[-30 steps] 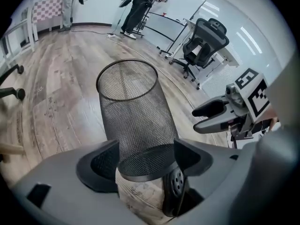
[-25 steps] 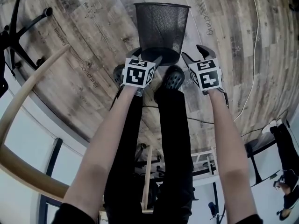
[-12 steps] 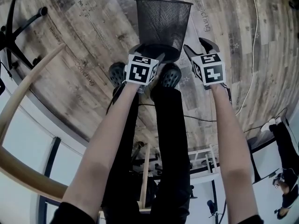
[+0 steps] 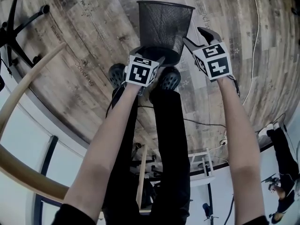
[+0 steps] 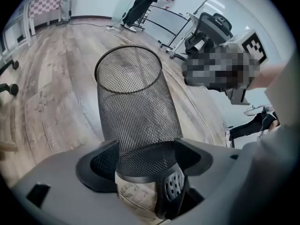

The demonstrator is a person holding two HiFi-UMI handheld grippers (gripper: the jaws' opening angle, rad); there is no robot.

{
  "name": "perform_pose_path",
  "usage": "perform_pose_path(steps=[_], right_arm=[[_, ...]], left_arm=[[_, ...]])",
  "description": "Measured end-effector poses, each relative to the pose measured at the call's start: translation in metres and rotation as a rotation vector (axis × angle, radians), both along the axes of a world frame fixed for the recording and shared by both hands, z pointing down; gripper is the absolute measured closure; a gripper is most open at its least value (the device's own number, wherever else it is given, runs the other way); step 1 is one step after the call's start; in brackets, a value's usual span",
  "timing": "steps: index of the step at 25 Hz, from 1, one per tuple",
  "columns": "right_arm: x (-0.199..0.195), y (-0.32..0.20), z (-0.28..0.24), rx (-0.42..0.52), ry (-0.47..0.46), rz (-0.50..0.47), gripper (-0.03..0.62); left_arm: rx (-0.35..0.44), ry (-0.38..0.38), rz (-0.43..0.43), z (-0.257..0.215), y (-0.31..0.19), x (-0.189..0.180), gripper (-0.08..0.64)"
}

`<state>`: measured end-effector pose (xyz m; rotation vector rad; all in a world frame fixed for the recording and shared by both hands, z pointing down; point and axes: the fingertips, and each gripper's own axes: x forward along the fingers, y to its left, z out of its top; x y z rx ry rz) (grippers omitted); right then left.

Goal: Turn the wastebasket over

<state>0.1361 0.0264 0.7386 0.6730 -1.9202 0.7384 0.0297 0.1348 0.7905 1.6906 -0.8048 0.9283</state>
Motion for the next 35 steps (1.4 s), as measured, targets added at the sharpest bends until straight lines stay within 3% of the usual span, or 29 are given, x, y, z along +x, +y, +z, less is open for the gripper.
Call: perform_pose_path(steps=[13, 18, 21, 28, 35], right_arm=[[-0.053, -0.081, -0.013, 0.111, -0.025, -0.286, 0.31], [-0.063, -0.08, -0.008, 0.073, -0.027, -0.4, 0.313], [-0.063, -0.078, 0.001, 0.047, -0.015, -0.467, 0.347], [-0.072, -0.07, 0.011, -0.031, -0.016, -0.558, 0.359], [-0.07, -0.072, 0.009, -0.042, -0.002, -0.607, 0.413]], left_arm=[[-0.046, 0.006, 0.027, 0.001, 0.0, -0.003, 0.187], [-0.054, 0.017, 0.029, 0.001, 0.001, -0.005, 0.183], [-0.053, 0.025, 0.027, 0.001, 0.0, -0.008, 0.183], [-0.064, 0.038, 0.052, 0.002, 0.0, -0.012, 0.183], [-0.066, 0.03, 0.074, 0.001, -0.001, -0.014, 0.183]])
